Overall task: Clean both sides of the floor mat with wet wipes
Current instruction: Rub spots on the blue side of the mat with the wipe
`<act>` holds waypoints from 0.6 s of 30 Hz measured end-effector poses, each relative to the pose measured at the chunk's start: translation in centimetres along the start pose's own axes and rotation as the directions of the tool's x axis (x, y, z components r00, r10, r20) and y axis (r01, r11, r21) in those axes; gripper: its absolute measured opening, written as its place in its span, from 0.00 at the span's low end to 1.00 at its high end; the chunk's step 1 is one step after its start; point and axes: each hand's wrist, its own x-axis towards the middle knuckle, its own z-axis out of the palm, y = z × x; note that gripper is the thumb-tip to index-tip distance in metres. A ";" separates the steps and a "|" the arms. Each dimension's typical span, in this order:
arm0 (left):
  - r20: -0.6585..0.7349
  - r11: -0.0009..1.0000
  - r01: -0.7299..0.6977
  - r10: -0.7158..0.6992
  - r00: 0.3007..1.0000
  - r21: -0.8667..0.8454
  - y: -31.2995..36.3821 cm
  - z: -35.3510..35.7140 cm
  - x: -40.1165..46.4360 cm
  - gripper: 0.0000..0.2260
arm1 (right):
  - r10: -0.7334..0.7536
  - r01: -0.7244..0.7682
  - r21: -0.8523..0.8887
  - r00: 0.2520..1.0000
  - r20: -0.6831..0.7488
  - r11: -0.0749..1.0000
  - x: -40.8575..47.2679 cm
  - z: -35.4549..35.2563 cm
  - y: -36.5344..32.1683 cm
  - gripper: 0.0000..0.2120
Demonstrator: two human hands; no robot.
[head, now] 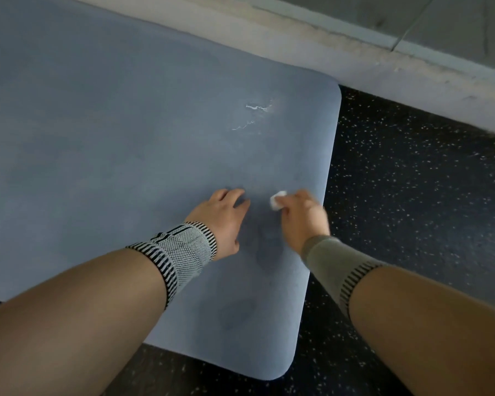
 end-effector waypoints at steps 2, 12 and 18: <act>-0.004 1.000 0.002 -0.002 1.000 -0.007 0.2 0.0 -0.2 0.35 | -0.205 0.209 -0.021 0.971 0.124 0.978 -1.9 0.8 -0.4 0.11; -0.070 0.998 -0.013 0.008 0.998 -0.062 -0.1 0.8 -1.2 0.22 | -0.136 0.137 -0.006 0.983 0.120 0.991 -2.8 1.7 -1.6 0.10; -0.029 0.998 -0.042 0.041 0.999 -0.056 -0.2 2.1 -2.4 0.31 | -0.106 0.104 -0.084 0.994 -0.017 0.991 -4.6 -0.3 2.3 0.09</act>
